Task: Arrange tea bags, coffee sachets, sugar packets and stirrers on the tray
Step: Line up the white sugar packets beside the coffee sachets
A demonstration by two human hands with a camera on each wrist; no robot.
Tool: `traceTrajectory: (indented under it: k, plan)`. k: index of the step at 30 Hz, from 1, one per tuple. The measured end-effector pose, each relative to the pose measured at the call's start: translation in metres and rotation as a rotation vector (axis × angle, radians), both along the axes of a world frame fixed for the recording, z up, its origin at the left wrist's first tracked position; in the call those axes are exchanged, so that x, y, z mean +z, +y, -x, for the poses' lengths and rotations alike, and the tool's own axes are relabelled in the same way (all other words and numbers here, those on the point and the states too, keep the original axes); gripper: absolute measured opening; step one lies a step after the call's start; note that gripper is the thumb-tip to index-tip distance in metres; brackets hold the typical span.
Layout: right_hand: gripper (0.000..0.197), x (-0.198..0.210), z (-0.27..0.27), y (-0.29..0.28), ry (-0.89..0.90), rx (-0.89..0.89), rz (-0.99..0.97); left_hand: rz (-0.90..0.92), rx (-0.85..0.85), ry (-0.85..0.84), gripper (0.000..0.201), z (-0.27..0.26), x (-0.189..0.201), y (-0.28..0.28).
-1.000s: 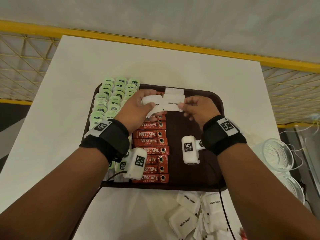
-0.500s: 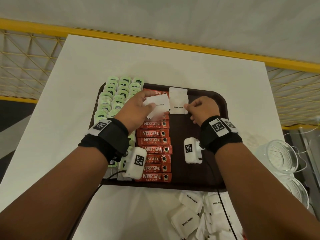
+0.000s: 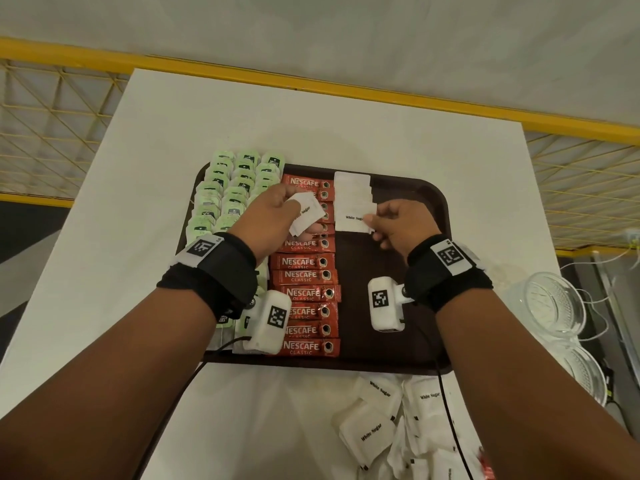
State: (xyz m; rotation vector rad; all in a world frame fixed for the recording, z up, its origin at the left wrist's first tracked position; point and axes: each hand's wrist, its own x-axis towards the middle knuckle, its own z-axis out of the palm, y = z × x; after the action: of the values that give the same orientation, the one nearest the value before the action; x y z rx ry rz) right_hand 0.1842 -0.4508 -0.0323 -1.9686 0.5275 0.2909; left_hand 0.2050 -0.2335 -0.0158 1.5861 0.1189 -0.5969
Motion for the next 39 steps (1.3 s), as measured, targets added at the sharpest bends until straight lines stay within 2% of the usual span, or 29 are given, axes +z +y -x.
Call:
traceTrajectory:
  k: [3,9,13,15,18,20,24,26,28,33,39]
  plan:
    - [0.019,-0.006,-0.004,0.000,0.008,-0.020,0.083,-0.048,-0.038,-0.010,0.032,0.002,-0.001,0.004]
    - [0.019,-0.006,-0.013,0.004,0.073,-0.018,0.206,-0.085,-0.038,-0.089,0.017,0.005,0.004,0.006]
    - [0.023,0.002,-0.009,0.007,-0.043,-0.013,0.323,-0.041,-0.048,-0.117,0.013,0.005,0.005,0.006]
    - [0.020,0.015,-0.003,0.015,-0.088,0.088,0.220,-0.002,-0.069,-0.111,0.017,0.007,0.006,0.003]
    - [0.020,0.031,0.006,0.028,-0.050,0.240,-0.053,-0.003,-0.114,-0.134,0.024,0.009,0.008,-0.003]
    - [0.015,0.031,0.008,0.031,-0.057,0.263,-0.100,-0.035,-0.132,-0.167,0.029,0.010,0.009,-0.005]
    - [0.010,0.018,0.011,0.020,-0.059,0.100,-0.126,-0.100,-0.128,-0.184,0.031,0.011,0.008,-0.003]
    - [0.015,0.009,0.013,0.011,-0.025,0.009,-0.090,-0.139,-0.106,-0.187,0.031,0.011,0.008,0.003]
    - [0.011,0.001,0.014,0.005,0.020,-0.043,-0.035,-0.161,-0.078,-0.186,0.031,0.013,0.008,0.008]
    - [0.016,-0.007,0.009,0.007,0.068,-0.086,0.086,-0.182,-0.051,-0.197,0.029,0.020,0.010,0.017]
    - [0.023,-0.005,0.001,0.012,0.122,-0.044,0.222,-0.208,-0.048,-0.239,0.023,0.034,0.019,0.021]
